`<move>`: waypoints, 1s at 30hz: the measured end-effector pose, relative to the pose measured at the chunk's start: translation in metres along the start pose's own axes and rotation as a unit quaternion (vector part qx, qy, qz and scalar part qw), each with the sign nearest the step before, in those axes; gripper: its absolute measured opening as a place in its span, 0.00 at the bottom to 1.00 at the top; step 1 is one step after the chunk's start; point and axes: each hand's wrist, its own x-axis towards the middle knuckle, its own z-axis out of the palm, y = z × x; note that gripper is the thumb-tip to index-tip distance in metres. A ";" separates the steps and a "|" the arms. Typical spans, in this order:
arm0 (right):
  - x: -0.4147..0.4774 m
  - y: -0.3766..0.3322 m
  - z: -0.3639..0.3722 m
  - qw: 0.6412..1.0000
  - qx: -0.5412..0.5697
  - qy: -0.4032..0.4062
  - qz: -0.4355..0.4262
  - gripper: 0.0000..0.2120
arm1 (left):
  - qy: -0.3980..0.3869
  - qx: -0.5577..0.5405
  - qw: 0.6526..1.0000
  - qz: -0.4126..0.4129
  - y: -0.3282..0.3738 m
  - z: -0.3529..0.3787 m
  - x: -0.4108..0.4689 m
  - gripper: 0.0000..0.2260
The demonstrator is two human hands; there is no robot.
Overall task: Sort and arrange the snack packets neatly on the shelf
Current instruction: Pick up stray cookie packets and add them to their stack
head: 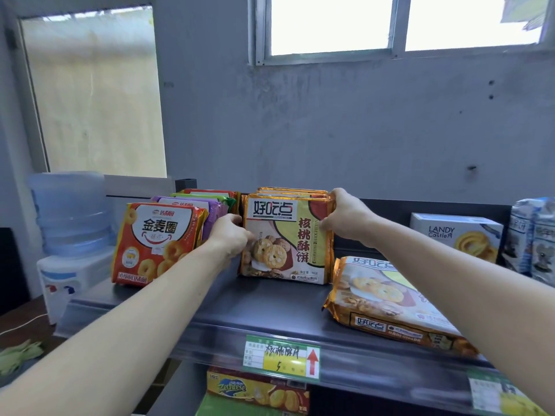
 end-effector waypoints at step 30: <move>-0.126 0.027 -0.041 0.979 -0.007 0.187 -0.081 0.19 | -0.148 -0.033 0.935 0.321 0.054 0.059 -0.125 0.10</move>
